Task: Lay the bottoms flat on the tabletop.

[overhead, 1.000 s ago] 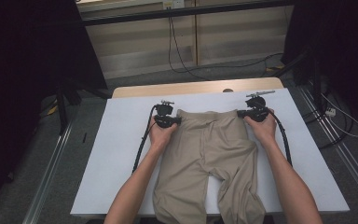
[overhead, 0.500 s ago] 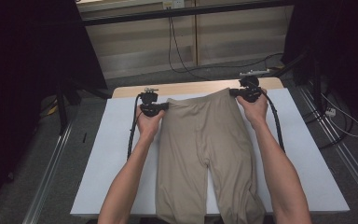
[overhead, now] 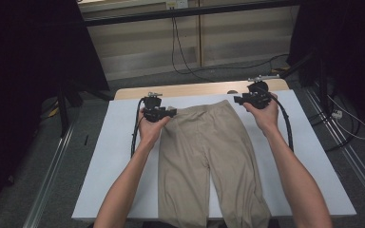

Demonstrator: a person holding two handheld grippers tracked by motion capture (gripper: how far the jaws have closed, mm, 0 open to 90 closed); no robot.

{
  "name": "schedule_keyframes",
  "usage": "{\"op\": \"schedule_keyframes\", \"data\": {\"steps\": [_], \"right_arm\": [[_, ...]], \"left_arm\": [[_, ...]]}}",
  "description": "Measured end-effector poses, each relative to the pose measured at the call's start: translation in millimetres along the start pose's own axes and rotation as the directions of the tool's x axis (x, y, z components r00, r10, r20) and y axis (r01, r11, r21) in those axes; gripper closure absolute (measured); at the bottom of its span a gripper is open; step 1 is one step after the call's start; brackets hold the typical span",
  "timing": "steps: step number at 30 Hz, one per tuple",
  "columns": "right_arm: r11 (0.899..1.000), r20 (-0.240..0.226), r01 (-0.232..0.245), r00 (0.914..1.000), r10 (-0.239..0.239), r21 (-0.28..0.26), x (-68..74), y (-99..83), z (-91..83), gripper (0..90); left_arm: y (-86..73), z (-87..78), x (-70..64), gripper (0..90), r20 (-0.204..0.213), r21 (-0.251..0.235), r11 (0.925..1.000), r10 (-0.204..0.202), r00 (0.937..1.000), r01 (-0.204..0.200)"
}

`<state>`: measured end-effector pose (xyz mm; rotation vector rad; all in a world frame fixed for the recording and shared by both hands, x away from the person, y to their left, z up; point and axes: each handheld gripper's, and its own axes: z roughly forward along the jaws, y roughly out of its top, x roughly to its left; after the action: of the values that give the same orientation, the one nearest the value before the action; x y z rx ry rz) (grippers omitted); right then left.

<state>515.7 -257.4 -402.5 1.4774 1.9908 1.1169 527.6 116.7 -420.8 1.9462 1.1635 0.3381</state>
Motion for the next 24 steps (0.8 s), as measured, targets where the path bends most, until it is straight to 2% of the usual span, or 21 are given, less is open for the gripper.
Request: {"op": "schedule_keyframes", "data": {"steps": [1,3,5,7,8,10,11,16,20,22,24], "right_arm": [[1.0,-0.007,0.012,0.9999,-0.012,0.003,2.5,-6.5,-11.0,52.7],[0.999,-0.031,0.031,0.999,-0.03,0.014,7.6,-19.6,-29.8,55.3],[0.999,-0.038,0.047,0.9982,-0.046,0.024,15.5,-36.8,-48.4,56.9],[0.998,-0.06,0.059,0.9966,-0.057,0.029,24.3,-55.9,-67.8,58.9],[0.997,-0.067,0.073,0.9953,-0.07,0.033,28.8,-65.2,-77.3,59.8],[0.996,-0.096,0.083,0.9923,-0.078,0.043,37.3,-84.0,-94.6,61.9],[0.994,-0.094,0.095,0.9916,-0.089,0.054,42.1,-93.0,-102.6,62.4],[0.989,-0.142,0.122,0.9839,-0.109,0.081,61.7,-136.0,-142.5,65.8],[0.981,-0.169,0.132,0.9798,-0.108,0.14,71.1,-165.2,-160.1,63.0],[0.979,-0.183,0.125,0.9784,-0.095,0.161,73.8,-175.6,-164.9,59.5],[0.971,-0.187,0.141,0.9768,-0.105,0.193,77.3,-183.7,-165.2,57.5]], "left_arm": [[-5.1,-5.8,-4.6,34.4,0.0,-0.005,0.9999,0.015,0.9999,-0.015],[-15.1,-17.2,-13.9,28.4,-0.004,-0.008,0.9985,0.054,0.9985,-0.054],[-27.5,-30.0,-23.3,23.1,0.021,-0.005,0.9979,0.065,0.9977,-0.064],[-42.0,-44.0,-32.2,20.4,0.024,-0.003,0.9955,0.095,0.9952,-0.095],[-46.7,-49.9,-34.0,20.1,0.022,0.015,0.9913,0.131,0.9912,-0.131],[-61.9,-66.1,-39.0,18.6,0.039,0.02,0.9903,0.137,0.9898,-0.138],[-68.5,-72.9,-41.0,18.5,0.05,0.023,0.9906,0.134,0.9897,-0.135],[-97.9,-106.5,-51.1,21.2,0.063,0.065,0.9871,0.142,0.9878,-0.146],[-126.8,-127.4,-62.0,31.7,0.118,0.124,0.9795,0.144,0.9825,-0.159],[-138.5,-135.4,-65.2,35.1,0.131,0.163,0.9716,0.151,0.9798,-0.172],[-149.1,-141.4,-68.4,40.3,0.134,0.195,0.9628,0.163,0.9774,-0.187]]}}
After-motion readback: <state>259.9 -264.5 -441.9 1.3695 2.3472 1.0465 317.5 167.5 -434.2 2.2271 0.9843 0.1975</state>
